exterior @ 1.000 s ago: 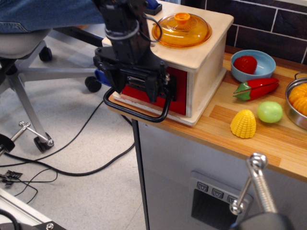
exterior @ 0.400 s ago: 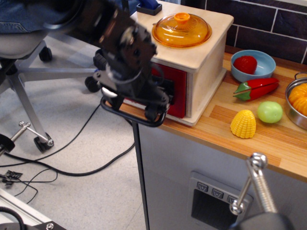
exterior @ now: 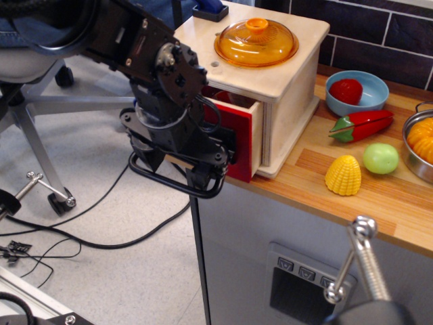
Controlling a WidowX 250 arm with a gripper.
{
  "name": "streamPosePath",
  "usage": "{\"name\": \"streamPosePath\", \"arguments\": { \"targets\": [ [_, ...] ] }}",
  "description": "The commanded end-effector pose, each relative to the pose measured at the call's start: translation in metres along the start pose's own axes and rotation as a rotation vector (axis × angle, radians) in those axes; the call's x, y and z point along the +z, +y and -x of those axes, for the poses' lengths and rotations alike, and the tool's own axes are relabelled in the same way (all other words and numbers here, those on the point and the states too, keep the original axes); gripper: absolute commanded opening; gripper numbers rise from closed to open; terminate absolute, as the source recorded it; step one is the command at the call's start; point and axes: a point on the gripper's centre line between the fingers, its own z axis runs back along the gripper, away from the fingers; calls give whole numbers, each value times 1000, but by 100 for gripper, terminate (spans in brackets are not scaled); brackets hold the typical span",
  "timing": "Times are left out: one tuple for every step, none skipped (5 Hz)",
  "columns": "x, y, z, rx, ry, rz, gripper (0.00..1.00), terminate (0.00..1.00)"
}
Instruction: Open drawer of box
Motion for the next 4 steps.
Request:
{"name": "streamPosePath", "arguments": {
  "targets": [
    [3,-2,43,-115,203,89,100,0],
    [9,-4,58,-135,271,130,100,0],
    [13,-3,74,-166,302,141,100,0],
    [17,-2,84,-190,308,154,100,0]
  ]
}}
